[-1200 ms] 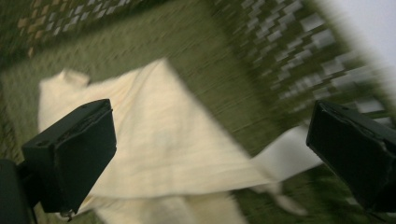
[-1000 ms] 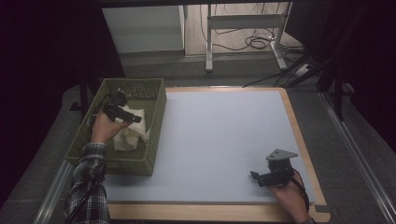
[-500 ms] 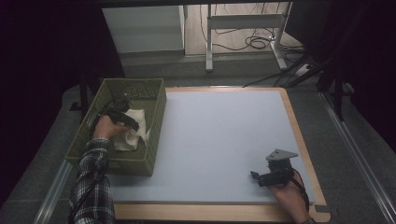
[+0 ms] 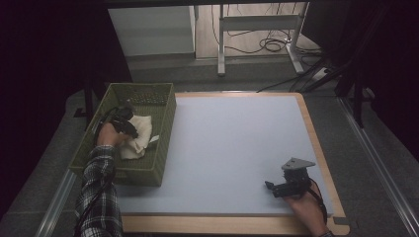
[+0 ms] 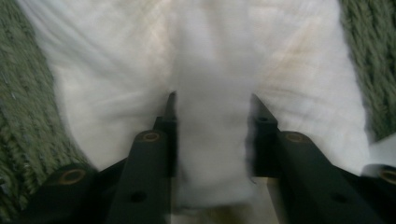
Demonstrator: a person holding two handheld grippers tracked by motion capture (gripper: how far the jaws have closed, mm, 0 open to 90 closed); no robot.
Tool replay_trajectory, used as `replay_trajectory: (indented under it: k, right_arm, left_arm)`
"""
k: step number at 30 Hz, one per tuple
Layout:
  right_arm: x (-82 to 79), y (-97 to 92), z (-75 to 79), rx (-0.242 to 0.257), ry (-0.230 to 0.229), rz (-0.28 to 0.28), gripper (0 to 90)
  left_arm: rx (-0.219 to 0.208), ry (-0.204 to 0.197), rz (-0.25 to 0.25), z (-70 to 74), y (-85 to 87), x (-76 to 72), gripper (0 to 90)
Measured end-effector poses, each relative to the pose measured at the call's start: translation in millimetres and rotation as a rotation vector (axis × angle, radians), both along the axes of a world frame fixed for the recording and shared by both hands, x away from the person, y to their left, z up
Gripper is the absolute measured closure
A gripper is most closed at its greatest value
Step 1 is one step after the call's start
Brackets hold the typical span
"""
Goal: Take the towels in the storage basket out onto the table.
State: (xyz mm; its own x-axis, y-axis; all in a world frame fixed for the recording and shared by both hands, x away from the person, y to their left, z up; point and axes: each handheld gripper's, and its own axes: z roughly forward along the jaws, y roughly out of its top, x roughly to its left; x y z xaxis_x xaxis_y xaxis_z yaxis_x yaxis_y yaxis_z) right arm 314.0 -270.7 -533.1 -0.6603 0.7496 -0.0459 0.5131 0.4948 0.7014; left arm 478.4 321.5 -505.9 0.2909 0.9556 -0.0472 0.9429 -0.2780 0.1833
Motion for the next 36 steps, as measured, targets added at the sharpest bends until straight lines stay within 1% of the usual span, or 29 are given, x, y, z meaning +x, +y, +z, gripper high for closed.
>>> replay_trajectory:
  k: [3, 4, 6, 8, 9, 10, 11, 12, 13, 16, 18, 21, 22, 25, 29, 34, 36]
  right_arm:
    - [0.0, 0.0, 0.0, 0.0, 0.0, 0.0, 2.5]
    - [0.0, 0.0, 0.0, 0.0, 0.0, 0.0, 2.5]
    - [0.0, 0.0, 0.0, 0.0, 0.0, 0.0, 2.4]
    - [0.0, 0.0, 0.0, 0.0, 0.0, 0.0, 2.4]
    - [0.0, 0.0, 0.0, 0.0, 0.0, 0.0, 2.5]
    - [0.0, 0.0, 0.0, 0.0, 0.0, 0.0, 2.5]
    - [0.0, 0.0, 0.0, 0.0, 0.0, 0.0, 2.4]
    - [0.0, 0.0, 0.0, 0.0, 0.0, 0.0, 2.4]
    - [0.0, 0.0, 0.0, 0.0, 0.0, 0.0, 2.4]
    - [0.0, 0.1, 0.0, 0.0, 0.0, 0.0, 2.4]
    - [0.0, 0.1, 0.0, 0.0, 0.0, 0.0, 2.4]
    - [0.0, 0.1, 0.0, -0.001, 0.0, 0.0, 2.4]
    - [0.0, 0.1, 0.0, -0.001, 0.0, 0.0, 2.4]
    - [0.0, 0.0, 0.1, -0.001, 0.0, 0.0, 2.5]
    - [0.0, 0.0, 0.1, -0.002, 0.0, 0.0, 2.4]
    - [0.0, 0.0, 0.1, -0.002, 0.0, 0.0, 2.5]
    - [0.0, 0.0, 0.1, -0.002, 0.0, 0.0, 2.4]
  left_arm:
    - [-0.01, 0.011, -0.006, 0.4, -0.2, -0.5, 78.8]
    - [-0.014, 0.008, -0.007, 1.1, 0.4, -0.6, 79.4]
    - [-0.022, -0.013, -0.006, 3.4, 0.5, -1.6, 79.4]
    - [-0.036, -0.04, -0.005, 8.7, 1.0, -3.2, 79.4]
    - [-0.054, -0.067, -0.002, 16.6, 2.9, -5.6, 79.4]
    - [-0.054, -0.067, -0.002, 16.6, 2.9, -5.6, 79.4]
    - [-0.063, -0.075, -0.002, 20.5, 3.7, -7.2, 79.4]
    - [-0.087, -0.088, 0.001, 28.9, 6.9, -10.5, 79.3]
    - [-0.101, -0.096, 0.002, 33.3, 8.3, -12.7, 79.2]
    - [-0.119, -0.142, 0.002, 47.4, 12.6, -20.5, 78.8]
    - [-0.13, -0.162, 0.005, 56.1, 13.9, -26.0, 78.8]
    - [-0.134, -0.187, -0.003, 68.6, 14.8, -33.3, 78.8]
    - [-0.136, -0.197, 0.001, 72.4, 14.4, -35.6, 78.8]
    - [-0.135, -0.21, -0.007, 83.0, 14.8, -41.1, 78.8]
    - [-0.147, -0.231, -0.012, 96.2, 14.4, -47.7, 78.8]
    - [-0.157, -0.261, -0.034, 113.6, 11.3, -55.9, 78.7]
    - [-0.162, -0.267, -0.044, 120.3, 10.3, -59.0, 78.6]
